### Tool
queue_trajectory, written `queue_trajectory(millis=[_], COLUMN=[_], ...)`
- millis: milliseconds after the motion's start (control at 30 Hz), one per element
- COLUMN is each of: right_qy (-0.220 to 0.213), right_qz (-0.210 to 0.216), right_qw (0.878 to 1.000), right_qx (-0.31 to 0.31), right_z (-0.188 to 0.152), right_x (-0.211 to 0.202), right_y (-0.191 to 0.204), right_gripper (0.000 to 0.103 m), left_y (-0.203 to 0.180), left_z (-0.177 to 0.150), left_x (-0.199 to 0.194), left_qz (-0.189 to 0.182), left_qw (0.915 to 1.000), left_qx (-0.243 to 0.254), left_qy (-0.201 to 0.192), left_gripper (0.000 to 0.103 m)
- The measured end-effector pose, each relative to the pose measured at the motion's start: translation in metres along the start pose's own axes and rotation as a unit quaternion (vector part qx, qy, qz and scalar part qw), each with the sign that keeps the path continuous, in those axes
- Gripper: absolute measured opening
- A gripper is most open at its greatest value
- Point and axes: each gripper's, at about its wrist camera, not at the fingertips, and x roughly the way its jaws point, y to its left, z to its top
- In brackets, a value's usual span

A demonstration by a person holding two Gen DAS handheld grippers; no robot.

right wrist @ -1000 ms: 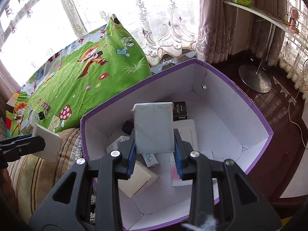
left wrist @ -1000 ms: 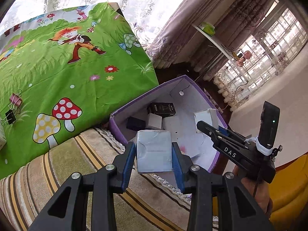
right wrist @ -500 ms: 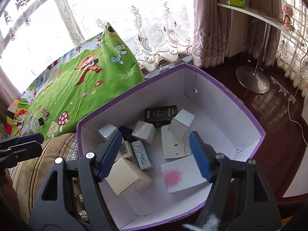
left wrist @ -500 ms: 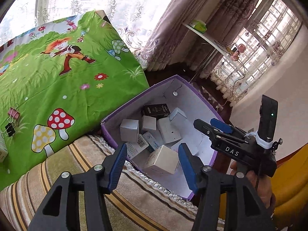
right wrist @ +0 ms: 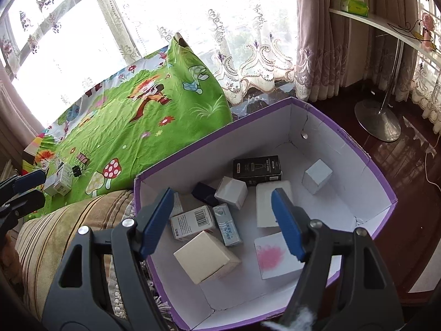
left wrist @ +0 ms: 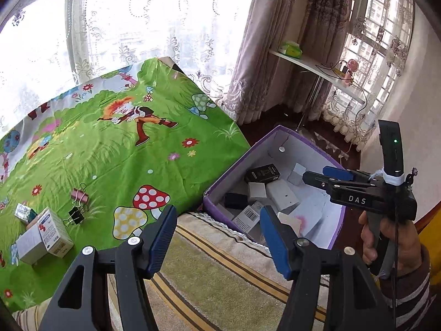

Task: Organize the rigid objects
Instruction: 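Move both empty grippers back over the remaining boxes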

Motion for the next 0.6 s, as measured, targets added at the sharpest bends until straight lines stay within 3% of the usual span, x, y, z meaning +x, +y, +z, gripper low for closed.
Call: queue_trajectory(millis=[167, 367, 600], right_qy=[0.0, 0.001, 0.005], right_qz=[0.011, 0.023, 0.035], right_qw=[1.0, 0.999, 0.996], right_qx=[-0.019, -0.049, -0.078], right_z=[0.006, 0.01, 0.016], right_x=[0.0, 0.0, 0.002], right_y=[0.016, 0.041, 0.073], right_gripper=[0.077, 0.077, 0.081], left_y=[0.061, 0.122, 0.206], left_z=[-0.016, -0.039, -0.064], left_x=[-0.012, -0.029, -0.049], left_qz=[-0.007, 0.012, 0.069], left_qw=[0.9973, 0.9913, 0.972], left_qx=[-0.073, -0.131, -0.225], left_qy=[0.002, -0.001, -0.001], left_gripper=[0.063, 0.063, 0.063])
